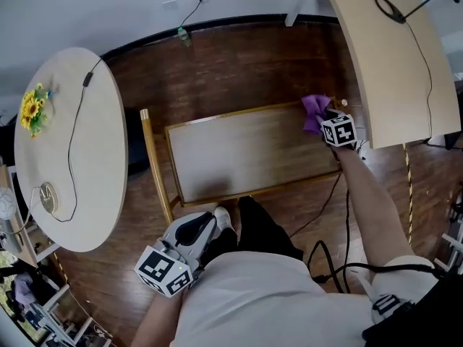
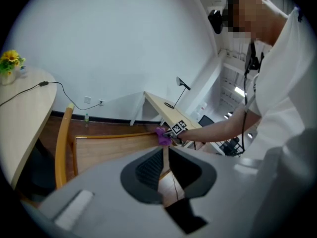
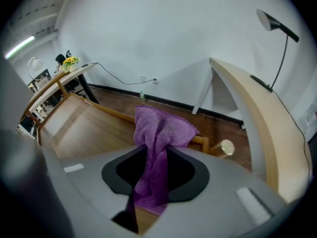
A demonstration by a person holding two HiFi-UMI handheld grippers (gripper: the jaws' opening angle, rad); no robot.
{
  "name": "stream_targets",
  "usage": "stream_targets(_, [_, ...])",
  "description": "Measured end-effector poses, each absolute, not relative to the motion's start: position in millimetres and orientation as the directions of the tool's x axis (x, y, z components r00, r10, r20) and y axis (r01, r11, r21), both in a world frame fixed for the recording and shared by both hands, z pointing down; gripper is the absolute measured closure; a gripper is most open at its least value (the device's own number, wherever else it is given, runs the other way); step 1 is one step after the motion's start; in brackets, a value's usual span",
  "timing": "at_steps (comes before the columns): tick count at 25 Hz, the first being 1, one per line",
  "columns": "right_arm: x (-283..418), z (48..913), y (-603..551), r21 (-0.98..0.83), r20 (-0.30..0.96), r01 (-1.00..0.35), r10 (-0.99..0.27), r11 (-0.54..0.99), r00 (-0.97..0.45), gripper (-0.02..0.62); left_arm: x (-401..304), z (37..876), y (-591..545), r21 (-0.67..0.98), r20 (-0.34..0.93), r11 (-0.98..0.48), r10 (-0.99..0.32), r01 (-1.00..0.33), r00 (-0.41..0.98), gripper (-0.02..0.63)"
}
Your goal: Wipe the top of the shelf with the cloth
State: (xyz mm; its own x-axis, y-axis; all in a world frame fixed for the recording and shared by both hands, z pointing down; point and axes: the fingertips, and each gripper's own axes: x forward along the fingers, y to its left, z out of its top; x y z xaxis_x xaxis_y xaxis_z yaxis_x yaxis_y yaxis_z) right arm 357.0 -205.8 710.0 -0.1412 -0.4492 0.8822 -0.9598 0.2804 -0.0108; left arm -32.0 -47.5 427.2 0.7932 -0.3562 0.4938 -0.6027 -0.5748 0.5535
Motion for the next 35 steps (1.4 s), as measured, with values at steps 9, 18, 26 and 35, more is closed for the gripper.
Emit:
stream_targets(9, [388.3, 685.3, -195.1, 0.036, 0.882, -0.965, -0.462, 0.261, -0.092, 0.483, -15.1, 422.5, -43.7, 0.552, 0.475, -0.59, -0.358, -0.589, 0.804, 0.555])
stream_targets(18, [127.0, 641.4, -178.4, -0.202, 0.763, -0.775, -0.4, 0.598, -0.508, 0.483, -45.4, 412.9, -30.0, 0.539, 0.468, -0.559, -0.423, -0.63, 0.776, 0.555])
stream_targets(26, [-66.2, 668.4, -154.1, -0.343, 0.687, -0.59, -0.234, 0.73, -0.688, 0.483, -93.4, 416.5, -5.4, 0.527, 0.515, -0.476, -0.479, -0.704, 0.71, 0.555])
stream_targets(35, [-76.5, 709.3, -146.3, -0.358, 0.739, -0.627, -0.201, 0.692, -0.643, 0.483, -114.2, 424.9, 3.5, 0.535, 0.523, -0.446, -0.492, -0.717, 0.696, 0.555])
